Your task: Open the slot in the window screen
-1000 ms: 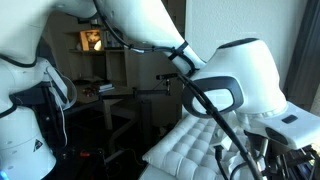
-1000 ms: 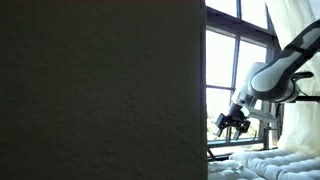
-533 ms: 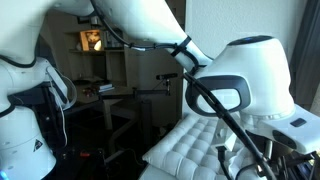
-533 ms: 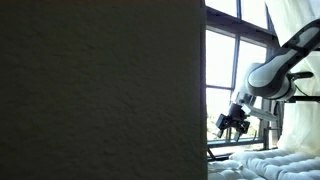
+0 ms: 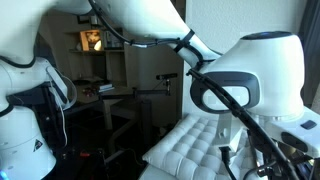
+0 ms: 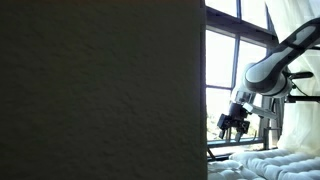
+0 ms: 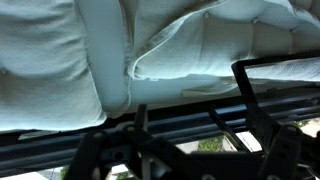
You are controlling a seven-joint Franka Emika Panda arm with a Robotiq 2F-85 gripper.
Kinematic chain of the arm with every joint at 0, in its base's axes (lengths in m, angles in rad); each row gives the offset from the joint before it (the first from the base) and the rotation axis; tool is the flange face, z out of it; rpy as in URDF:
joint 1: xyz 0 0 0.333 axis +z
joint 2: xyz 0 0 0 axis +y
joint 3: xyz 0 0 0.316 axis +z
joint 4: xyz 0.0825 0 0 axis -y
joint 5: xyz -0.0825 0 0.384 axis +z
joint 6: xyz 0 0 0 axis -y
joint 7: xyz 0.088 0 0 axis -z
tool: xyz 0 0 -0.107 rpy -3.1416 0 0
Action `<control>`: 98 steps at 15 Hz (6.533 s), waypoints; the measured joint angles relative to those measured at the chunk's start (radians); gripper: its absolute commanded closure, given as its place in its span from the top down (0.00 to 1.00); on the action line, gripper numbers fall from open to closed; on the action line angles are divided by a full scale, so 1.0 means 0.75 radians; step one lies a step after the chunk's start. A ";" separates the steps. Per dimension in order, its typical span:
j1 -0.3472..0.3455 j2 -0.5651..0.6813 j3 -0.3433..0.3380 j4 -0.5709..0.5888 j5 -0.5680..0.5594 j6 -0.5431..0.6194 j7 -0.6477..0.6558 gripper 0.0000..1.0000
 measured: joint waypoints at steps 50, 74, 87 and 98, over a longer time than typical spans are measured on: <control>-0.052 0.015 0.044 0.073 0.056 -0.185 -0.124 1.00; -0.044 0.132 0.047 0.085 0.031 0.192 -0.196 1.00; 0.001 0.199 -0.053 0.145 -0.029 0.139 -0.088 1.00; 0.012 0.221 -0.066 0.179 -0.083 0.033 -0.089 1.00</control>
